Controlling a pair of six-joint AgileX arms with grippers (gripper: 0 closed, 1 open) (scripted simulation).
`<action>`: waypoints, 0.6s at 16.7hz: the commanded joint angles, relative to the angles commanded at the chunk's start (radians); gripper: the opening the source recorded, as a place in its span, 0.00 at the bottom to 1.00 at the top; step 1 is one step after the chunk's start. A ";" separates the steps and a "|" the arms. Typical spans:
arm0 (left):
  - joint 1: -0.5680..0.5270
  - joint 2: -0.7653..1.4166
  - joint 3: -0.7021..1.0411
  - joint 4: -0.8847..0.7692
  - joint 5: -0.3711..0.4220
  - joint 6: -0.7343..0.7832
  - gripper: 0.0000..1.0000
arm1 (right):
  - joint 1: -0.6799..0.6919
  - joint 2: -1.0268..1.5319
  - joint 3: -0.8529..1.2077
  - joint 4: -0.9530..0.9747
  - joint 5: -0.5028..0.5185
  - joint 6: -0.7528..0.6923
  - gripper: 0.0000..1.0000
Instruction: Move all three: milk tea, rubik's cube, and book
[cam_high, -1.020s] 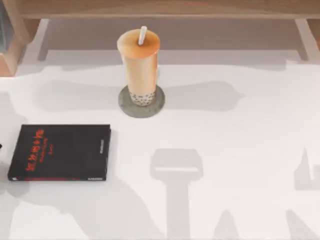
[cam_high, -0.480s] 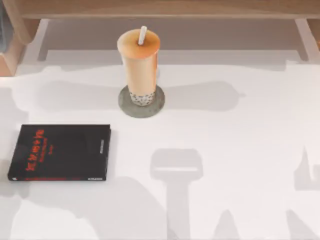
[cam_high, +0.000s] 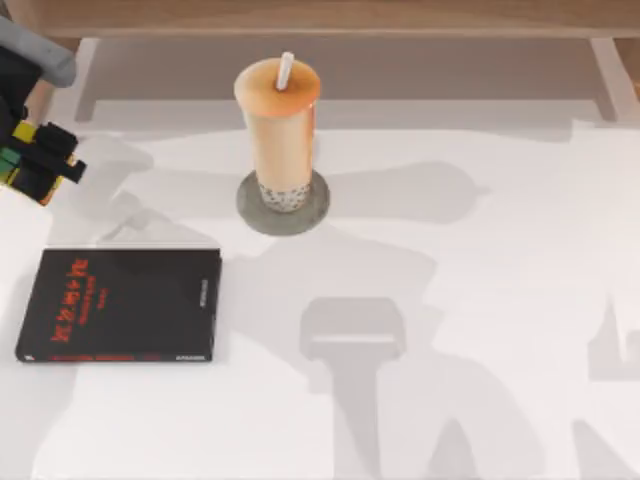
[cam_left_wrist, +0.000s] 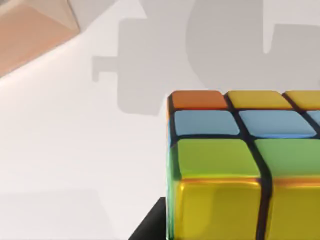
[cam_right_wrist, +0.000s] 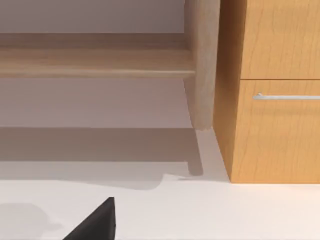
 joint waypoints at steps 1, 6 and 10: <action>-0.057 -0.016 0.024 0.083 -0.017 -0.027 0.00 | 0.000 0.000 0.000 0.000 0.000 0.000 1.00; -0.317 -0.098 0.138 0.501 -0.159 -0.215 0.00 | 0.000 0.000 0.000 0.000 0.000 0.000 1.00; -0.415 -0.096 0.209 0.711 -0.311 -0.371 0.00 | 0.000 0.000 0.000 0.000 0.000 0.000 1.00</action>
